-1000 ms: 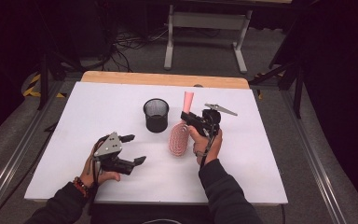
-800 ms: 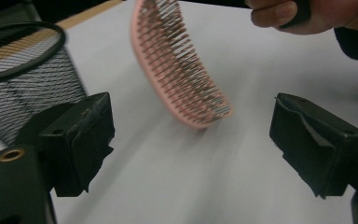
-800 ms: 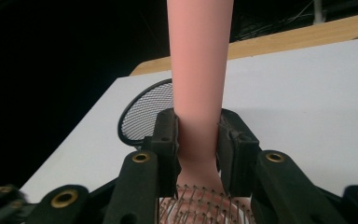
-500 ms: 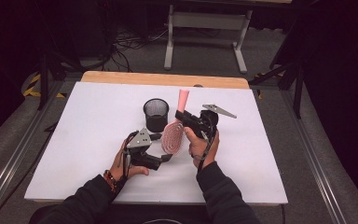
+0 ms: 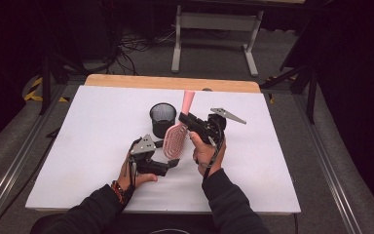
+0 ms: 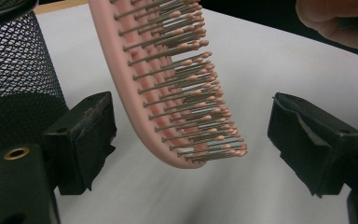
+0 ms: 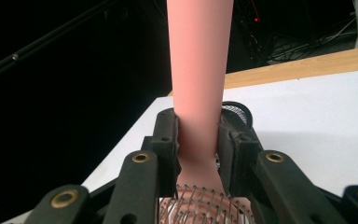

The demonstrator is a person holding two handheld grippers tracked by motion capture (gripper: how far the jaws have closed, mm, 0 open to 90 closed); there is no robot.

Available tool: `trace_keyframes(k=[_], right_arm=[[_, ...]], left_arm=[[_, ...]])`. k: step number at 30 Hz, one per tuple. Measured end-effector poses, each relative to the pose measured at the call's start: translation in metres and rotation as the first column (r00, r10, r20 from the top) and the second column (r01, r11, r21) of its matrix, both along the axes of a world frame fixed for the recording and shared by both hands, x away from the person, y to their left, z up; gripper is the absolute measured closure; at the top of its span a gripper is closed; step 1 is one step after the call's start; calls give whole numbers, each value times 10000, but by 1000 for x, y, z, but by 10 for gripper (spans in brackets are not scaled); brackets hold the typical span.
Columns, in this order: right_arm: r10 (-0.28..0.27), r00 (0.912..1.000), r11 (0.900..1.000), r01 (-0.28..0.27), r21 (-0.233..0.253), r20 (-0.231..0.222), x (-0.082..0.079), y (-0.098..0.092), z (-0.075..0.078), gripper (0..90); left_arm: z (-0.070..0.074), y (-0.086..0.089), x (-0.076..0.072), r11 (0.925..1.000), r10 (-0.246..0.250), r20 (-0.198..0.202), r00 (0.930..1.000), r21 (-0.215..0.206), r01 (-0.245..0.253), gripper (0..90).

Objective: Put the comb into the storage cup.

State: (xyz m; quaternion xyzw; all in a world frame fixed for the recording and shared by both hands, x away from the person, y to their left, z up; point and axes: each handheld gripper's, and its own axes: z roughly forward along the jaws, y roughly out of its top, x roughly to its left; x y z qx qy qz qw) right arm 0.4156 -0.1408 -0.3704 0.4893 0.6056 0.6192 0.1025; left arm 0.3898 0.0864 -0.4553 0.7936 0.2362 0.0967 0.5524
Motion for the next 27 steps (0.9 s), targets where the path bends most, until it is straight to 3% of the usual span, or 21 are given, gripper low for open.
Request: trace_keyframes(k=[7, 12, 21, 27], right_arm=[[228, 9996, 9995, -230, 207, 136, -1, 6, 2, 704], [332, 9994, 9984, -337, 457, 114, -1, 8, 1, 704], [378, 9993, 9943, -381, 999, 50, -2, 10, -5, 704], [322, 9995, 9901, -313, 1365, -45, -2, 8, -7, 704]], left_arm=[[-1, 1, 0, 9999, 141, 77, 9999, -67, -140, 189], [-1, 0, -1, 9991, 421, 344, 9985, -125, -417, 215], [2, 3, -5, 9940, 1035, 947, 9901, -465, -994, 272], [3, 5, -6, 9905, 1266, 1101, 9858, -672, -1197, 290]])
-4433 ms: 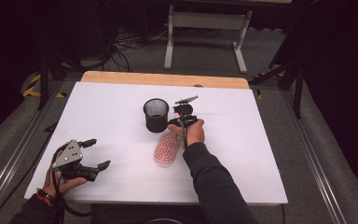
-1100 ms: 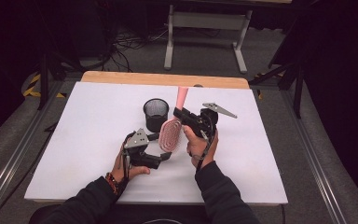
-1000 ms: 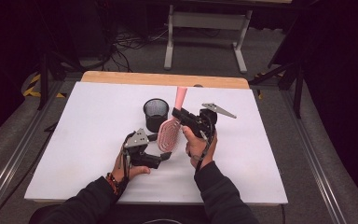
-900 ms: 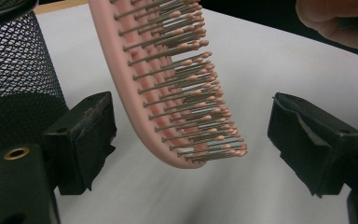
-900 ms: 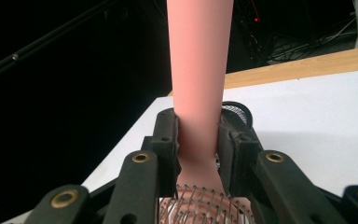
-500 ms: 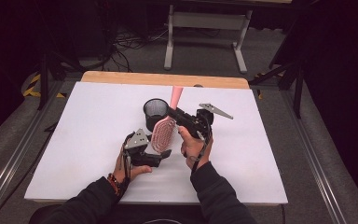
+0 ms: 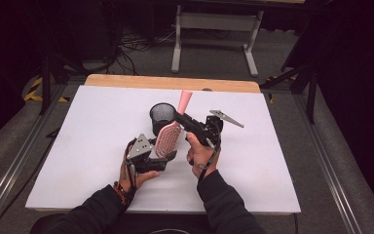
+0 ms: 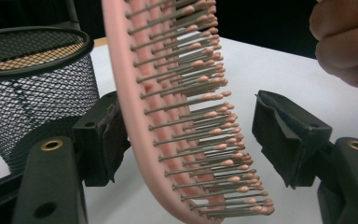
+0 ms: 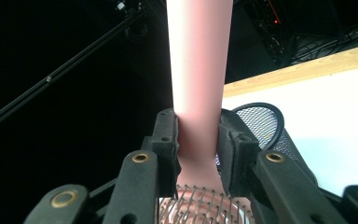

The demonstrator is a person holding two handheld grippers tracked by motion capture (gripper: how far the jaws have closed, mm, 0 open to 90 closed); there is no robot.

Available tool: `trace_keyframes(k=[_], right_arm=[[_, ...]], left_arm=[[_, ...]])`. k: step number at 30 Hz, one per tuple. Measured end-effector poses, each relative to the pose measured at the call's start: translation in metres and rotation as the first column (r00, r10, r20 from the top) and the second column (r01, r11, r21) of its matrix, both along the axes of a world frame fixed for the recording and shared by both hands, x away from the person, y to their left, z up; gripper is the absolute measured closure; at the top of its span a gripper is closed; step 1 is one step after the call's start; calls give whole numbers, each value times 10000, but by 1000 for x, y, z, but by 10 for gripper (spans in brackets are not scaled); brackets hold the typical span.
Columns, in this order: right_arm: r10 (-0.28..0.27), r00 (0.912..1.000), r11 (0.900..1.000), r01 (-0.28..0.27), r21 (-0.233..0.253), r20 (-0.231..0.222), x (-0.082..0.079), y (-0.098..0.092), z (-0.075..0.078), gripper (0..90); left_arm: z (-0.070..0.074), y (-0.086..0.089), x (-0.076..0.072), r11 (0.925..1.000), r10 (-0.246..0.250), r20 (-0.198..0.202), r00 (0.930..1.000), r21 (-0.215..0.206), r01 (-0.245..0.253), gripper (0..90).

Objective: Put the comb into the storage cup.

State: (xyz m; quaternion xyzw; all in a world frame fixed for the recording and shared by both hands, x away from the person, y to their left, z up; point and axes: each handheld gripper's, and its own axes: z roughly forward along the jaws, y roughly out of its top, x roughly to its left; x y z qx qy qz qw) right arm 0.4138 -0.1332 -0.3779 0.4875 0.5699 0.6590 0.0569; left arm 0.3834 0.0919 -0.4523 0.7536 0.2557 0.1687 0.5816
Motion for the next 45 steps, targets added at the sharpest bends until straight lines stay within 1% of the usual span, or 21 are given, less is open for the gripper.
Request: trace_keyframes(k=[1, 3, 5, 6, 9, 11, 13, 15, 16, 18, 20, 21, 23, 25, 29, 32, 33, 37, 40, 43, 45], right_arm=[[-4, 10000, 10000, 4, 30, -3, 0, 0, 0, 704], [-47, 10000, 9999, 46, 159, 8, 0, -1, -1, 704], [-53, 10000, 9996, 53, 260, -16, 0, -1, -2, 704], [-73, 10000, 9995, 74, 304, -48, 0, -1, -3, 704], [-81, 9999, 9990, 86, 439, -98, 0, 0, -5, 704], [-91, 9999, 9985, 98, 544, -130, 0, 0, -6, 704], [-110, 9998, 9977, 122, 673, -174, 0, 0, -7, 704], [-129, 9998, 9968, 142, 784, -169, 0, 0, -7, 704], [-173, 9997, 9946, 188, 1022, -156, 0, -1, -7, 704], [-204, 9997, 9936, 219, 1105, -149, -1, -1, -7, 704], [-251, 9996, 9922, 261, 1216, -104, -1, -2, -6, 704], [-299, 9995, 9907, 308, 1326, -90, -1, -2, -6, 704], [-394, 9992, 9875, 404, 1526, -94, -1, -4, -5, 704], [-418, 9991, 9842, 421, 1720, -48, -1, -5, -5, 704], [-421, 9991, 9814, 420, 1874, -34, -1, -5, -5, 704], [-432, 9991, 9810, 427, 1891, -19, 0, -4, -6, 704], [-429, 9991, 9803, 425, 1929, -18, 0, -4, -6, 704], [-429, 9991, 9777, 417, 2060, 16, 0, -4, -5, 704], [-427, 9991, 9743, 412, 2215, 24, 1, -2, -5, 705], [-380, 9993, 9700, 378, 2401, -36, 1, -1, -5, 705], [-385, 9992, 9707, 389, 2373, -66, 1, 1, -6, 704]], left_arm=[[0, 0, -1, 9999, 52, -11, 10000, -104, -52, 294], [0, 1, -1, 9999, 106, 54, 9999, -107, -105, 303], [0, 1, -1, 9996, 237, 251, 9994, -133, -234, 306], [0, 1, -2, 9993, 303, 174, 9994, -240, -299, 309], [1, 1, -3, 9982, 486, 378, 9981, -372, -472, 324], [0, 1, -2, 9978, 549, 381, 9978, -403, -533, 330], [-1, 0, -2, 9973, 604, 233, 9979, -429, -594, 330], [-1, 0, -2, 9968, 640, 240, 9977, -486, -628, 336], [0, 1, -2, 9964, 682, 287, 9973, -526, -666, 337], [-1, 0, -2, 9955, 745, 241, 9969, -608, -730, 337], [-2, -1, -2, 9957, 709, 131, 9974, -604, -700, 355], [-2, -1, -2, 9950, 765, 222, 9968, -659, -749, 356], [-2, -1, -3, 9941, 822, 132, 9965, -717, -810, 376], [-3, -1, -3, 9940, 830, 158, 9964, -728, -816, 403], [-2, -1, -3, 9932, 882, 308, 9956, -792, -856, 448], [-2, -1, -4, 9907, 989, 334, 9945, -968, -953, 448], [-2, 0, -4, 9904, 1020, 430, 9939, -977, -974, 447], [-1, -1, -4, 9899, 1075, 494, 9930, -978, -1023, 457], [-1, -1, -6, 9860, 1239, 552, 9908, -1194, -1166, 465], [0, -1, -6, 9837, 1354, 662, 9886, -1281, -1262, 491], [0, 0, -7, 9816, 1448, 708, 9869, -1356, -1343, 516]])
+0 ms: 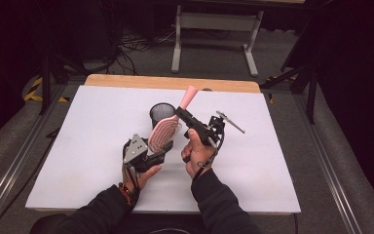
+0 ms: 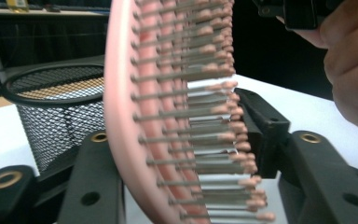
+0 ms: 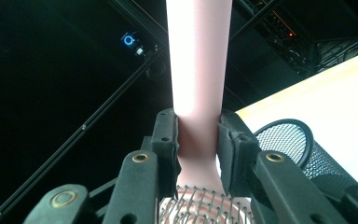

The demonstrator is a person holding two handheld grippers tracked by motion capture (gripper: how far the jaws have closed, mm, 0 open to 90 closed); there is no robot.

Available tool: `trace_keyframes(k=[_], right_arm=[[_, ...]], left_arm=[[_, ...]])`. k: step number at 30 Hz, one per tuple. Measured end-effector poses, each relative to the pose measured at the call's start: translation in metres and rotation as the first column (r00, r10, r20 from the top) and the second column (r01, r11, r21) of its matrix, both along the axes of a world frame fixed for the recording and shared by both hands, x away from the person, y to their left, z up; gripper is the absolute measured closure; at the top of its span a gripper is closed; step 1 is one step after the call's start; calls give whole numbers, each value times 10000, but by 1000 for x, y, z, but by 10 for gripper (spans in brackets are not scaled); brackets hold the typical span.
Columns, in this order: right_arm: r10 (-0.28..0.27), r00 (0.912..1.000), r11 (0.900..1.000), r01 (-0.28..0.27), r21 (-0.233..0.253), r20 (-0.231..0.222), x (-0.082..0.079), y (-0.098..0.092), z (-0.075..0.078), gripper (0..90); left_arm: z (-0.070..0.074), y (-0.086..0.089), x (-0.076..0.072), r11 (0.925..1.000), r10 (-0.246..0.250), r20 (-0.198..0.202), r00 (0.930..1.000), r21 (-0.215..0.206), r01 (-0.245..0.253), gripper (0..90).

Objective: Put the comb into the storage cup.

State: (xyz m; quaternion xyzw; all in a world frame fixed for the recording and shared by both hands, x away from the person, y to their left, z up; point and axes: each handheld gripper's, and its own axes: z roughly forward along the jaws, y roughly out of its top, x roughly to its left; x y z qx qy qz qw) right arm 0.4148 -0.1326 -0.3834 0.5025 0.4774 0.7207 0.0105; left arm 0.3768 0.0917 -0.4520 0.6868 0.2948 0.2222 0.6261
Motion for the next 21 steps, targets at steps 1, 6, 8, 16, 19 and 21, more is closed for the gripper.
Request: trace_keyframes(k=[1, 6, 8, 16, 19, 21], right_arm=[[10, 10000, 10000, -10, 12, 11, 0, 0, -1, 704], [-34, 10000, 9999, 35, 143, -55, 1, -1, -3, 704], [-24, 9999, 9998, 26, 182, -126, 1, -2, -3, 704], [59, 9992, 9979, -33, 653, -389, 2, -7, -10, 700], [68, 9992, 9967, -36, 811, -387, 2, -8, -12, 699], [80, 9991, 9962, -44, 875, -414, 3, -8, -14, 699]], left_arm=[[0, 1, 0, 10000, -4, 15, 10000, -76, 4, 520], [1, 0, 1, 10000, -34, 23, 10000, -78, 35, 535], [1, 0, 1, 10000, -27, 38, 10000, -61, 28, 539], [2, 1, 2, 9998, -154, 47, 9999, -83, 154, 579], [2, 2, 2, 9997, -200, 53, 9998, -153, 201, 613], [2, 3, 2, 9996, -190, 55, 9998, -183, 191, 614]])
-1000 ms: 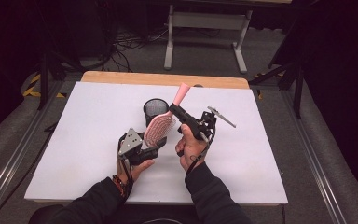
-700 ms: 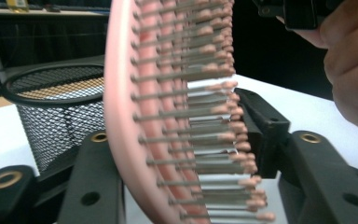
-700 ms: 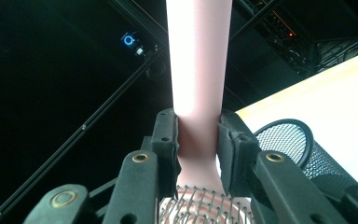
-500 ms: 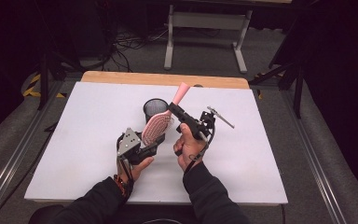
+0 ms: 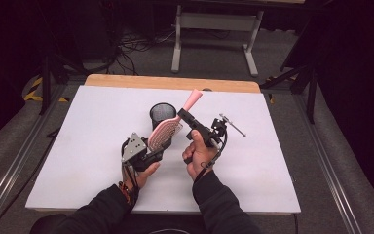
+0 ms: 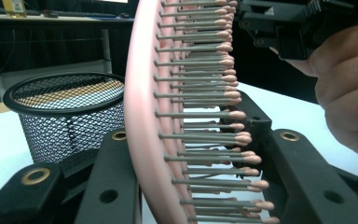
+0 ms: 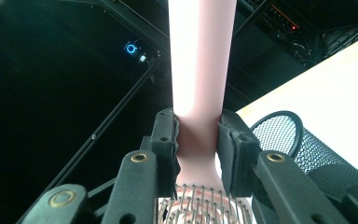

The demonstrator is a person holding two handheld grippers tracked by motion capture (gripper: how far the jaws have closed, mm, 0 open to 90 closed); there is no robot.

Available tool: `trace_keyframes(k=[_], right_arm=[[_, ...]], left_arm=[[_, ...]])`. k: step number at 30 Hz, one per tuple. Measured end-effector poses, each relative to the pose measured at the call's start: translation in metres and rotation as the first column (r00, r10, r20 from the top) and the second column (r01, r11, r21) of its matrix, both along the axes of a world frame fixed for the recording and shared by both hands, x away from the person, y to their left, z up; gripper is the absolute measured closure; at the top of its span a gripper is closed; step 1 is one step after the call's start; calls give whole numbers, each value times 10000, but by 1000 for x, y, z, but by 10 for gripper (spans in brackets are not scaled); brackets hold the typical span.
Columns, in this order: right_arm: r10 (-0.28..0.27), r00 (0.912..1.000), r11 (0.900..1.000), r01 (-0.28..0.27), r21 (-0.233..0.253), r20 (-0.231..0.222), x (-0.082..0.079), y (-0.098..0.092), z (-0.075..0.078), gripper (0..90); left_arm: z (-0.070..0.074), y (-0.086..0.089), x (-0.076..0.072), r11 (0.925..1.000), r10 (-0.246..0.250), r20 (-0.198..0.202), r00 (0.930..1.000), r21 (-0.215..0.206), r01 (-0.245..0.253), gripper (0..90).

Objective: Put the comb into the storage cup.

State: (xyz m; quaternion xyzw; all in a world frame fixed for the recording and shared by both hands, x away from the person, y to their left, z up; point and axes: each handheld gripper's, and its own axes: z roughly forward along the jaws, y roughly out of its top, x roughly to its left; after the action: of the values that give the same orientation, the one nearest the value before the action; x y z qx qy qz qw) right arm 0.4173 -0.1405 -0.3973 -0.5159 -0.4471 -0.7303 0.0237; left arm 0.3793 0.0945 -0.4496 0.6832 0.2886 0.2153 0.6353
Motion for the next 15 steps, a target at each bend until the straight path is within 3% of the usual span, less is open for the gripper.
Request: trace_keyframes(k=[11, 15], right_arm=[[-39, 9997, 9997, 45, 234, -251, 1, -2, -7, 695], [11, 9991, 9994, 4, 356, -415, 2, -4, -10, 688]], left_arm=[[2, 2, 0, 9999, -41, 94, 9999, 145, 39, 621], [5, 3, 0, 9993, 46, 374, 9993, 374, -60, 626]])
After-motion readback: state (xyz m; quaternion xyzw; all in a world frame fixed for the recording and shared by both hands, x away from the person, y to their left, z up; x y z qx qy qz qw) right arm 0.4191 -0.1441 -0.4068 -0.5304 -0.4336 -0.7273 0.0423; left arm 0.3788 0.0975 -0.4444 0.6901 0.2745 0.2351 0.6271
